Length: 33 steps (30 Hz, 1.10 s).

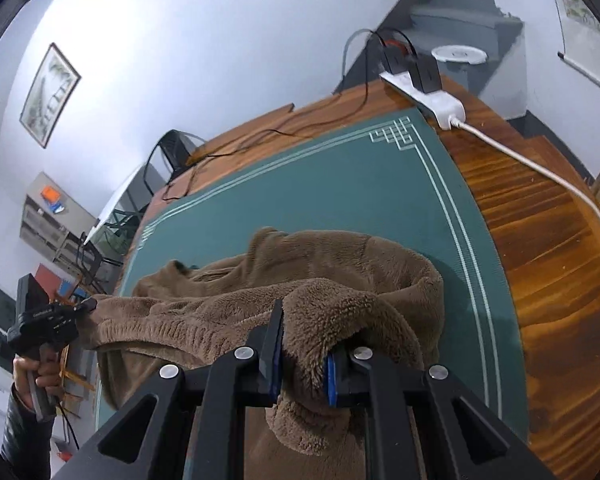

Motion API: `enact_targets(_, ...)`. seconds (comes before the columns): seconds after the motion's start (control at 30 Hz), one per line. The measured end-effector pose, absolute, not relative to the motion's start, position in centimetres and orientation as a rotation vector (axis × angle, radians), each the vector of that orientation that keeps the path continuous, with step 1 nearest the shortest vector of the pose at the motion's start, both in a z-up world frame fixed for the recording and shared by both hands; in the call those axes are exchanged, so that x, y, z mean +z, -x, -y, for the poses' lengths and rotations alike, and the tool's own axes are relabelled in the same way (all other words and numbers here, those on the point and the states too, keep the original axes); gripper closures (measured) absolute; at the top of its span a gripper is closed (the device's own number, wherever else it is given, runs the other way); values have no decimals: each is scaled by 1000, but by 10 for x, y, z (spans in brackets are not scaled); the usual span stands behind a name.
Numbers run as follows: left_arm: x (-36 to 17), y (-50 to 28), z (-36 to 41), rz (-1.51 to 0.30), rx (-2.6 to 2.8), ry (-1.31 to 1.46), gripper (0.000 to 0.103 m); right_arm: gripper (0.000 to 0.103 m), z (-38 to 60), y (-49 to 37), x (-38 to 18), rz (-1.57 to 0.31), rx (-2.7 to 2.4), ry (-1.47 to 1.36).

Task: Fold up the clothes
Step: 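Lift the hem with both grippers and fold it toward the collar, then lay the held hem down and open both grippers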

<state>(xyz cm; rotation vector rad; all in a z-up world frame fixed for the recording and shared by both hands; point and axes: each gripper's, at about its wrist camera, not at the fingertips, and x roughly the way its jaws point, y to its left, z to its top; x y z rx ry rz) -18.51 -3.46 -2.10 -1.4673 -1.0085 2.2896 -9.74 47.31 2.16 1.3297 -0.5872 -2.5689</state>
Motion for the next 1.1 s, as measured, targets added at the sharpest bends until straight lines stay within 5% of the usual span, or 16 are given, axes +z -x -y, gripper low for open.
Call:
enact_targets(0.2,-39,199,34,1007,2274,1538,82,84,-474,117,-1,643,-2532,-1417)
enact_targets(0.27,-37,201,34,1006,2274,1504,72,80,-476,121,-6,685,-2511,-1430)
enact_targets(0.3,-35,202,35,1018,2273,1475,58,78,-478,121,-6,709,-2506,-1422)
enact_targets(0.33,-32,203,36,1039,2268,1439,46,73,-479,121,-6,733,-2501,-1413)
enact_targets(0.4,-28,205,40,1064,2272,1398,40,51,-483,123,-4,796,-2488,-1371)
enact_targets(0.47,-25,208,43,1079,2284,1373,39,44,-486,125,-1,842,-2486,-1325)
enact_targets(0.7,-31,203,67,1205,2315,1341,37,44,-513,127,10,1111,-2443,-1141)
enact_targets(0.9,-27,180,63,1096,2305,1383,37,43,-510,125,8,1080,-2445,-1182)
enact_targets(1.1,-17,147,43,821,2288,1445,37,43,-492,116,8,779,-2499,-1334)
